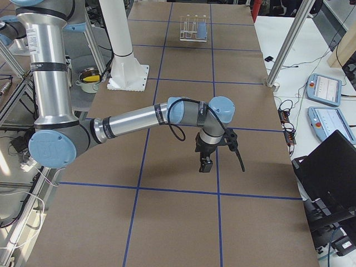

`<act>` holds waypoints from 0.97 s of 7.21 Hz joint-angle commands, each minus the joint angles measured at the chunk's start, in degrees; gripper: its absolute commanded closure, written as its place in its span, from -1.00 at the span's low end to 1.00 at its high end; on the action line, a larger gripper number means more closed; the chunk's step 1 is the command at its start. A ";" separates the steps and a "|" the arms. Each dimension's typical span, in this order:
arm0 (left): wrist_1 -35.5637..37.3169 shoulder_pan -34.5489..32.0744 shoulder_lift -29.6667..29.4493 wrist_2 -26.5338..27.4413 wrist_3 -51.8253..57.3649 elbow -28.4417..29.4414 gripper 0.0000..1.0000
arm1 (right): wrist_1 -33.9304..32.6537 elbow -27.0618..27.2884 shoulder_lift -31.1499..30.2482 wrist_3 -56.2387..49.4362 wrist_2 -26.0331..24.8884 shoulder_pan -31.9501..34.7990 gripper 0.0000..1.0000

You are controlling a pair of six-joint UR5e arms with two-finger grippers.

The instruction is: Hang cup on cup holder

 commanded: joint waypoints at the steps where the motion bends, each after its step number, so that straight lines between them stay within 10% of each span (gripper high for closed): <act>1: 0.03 0.00 -0.07 -1.03 0.00 -0.09 -0.96 | 0.19 0.15 -0.38 -0.20 0.43 0.10 -1.00; 7: 0.12 0.09 -0.07 -0.86 0.00 -0.18 -0.96 | 0.27 -0.02 -0.20 -0.02 0.25 0.01 -1.00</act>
